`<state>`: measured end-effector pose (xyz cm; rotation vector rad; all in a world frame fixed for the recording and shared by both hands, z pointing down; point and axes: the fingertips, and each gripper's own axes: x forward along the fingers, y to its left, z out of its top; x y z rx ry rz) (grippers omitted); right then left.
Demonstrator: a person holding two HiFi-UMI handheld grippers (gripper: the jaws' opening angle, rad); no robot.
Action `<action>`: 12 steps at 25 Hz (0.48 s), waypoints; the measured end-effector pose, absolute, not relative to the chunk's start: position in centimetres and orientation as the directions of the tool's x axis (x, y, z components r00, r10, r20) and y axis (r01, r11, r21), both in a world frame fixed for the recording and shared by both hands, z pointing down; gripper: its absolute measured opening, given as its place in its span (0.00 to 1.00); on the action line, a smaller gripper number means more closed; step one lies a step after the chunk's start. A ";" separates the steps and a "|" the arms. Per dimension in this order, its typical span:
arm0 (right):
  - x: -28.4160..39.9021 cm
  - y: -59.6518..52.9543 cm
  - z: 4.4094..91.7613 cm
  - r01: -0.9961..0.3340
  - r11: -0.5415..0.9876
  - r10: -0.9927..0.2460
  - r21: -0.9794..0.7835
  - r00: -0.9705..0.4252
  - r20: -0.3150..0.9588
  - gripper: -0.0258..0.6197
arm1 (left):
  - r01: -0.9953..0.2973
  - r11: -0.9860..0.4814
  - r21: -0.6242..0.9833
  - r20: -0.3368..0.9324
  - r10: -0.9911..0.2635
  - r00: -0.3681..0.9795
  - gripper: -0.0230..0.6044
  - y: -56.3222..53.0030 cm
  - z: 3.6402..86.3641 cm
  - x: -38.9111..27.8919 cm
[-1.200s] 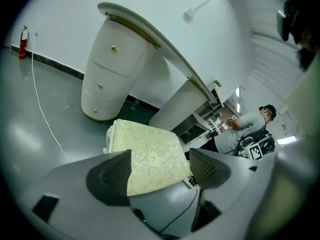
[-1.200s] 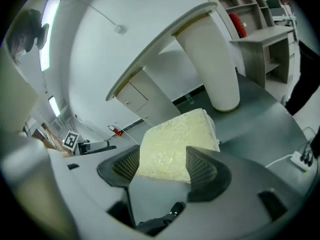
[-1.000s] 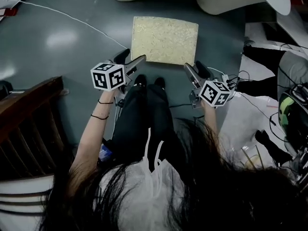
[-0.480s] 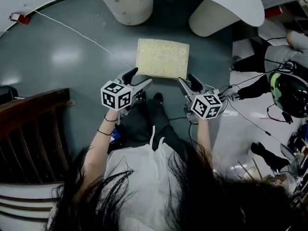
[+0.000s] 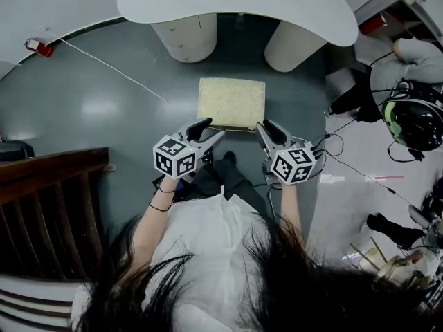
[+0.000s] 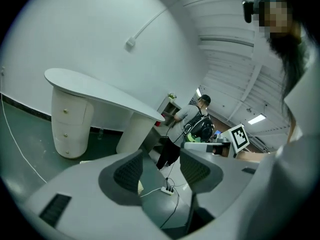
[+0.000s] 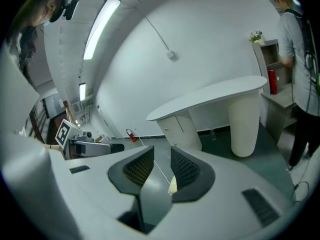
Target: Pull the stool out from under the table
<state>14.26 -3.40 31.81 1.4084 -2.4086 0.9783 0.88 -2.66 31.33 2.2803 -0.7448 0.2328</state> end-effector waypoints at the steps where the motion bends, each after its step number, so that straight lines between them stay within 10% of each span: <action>1: 14.0 -3.4 32.0 -0.829 0.337 -0.706 -0.446 -0.536 0.463 0.22 | -0.567 -0.574 0.591 0.355 -0.446 0.822 0.41 -2.7 31.5 0.9; 12: 9.8 -4.4 32.8 -0.781 0.420 -0.667 -0.462 -0.611 0.427 0.19 | -0.589 -0.554 0.588 0.327 -0.504 0.800 0.31 -4.2 31.1 -0.5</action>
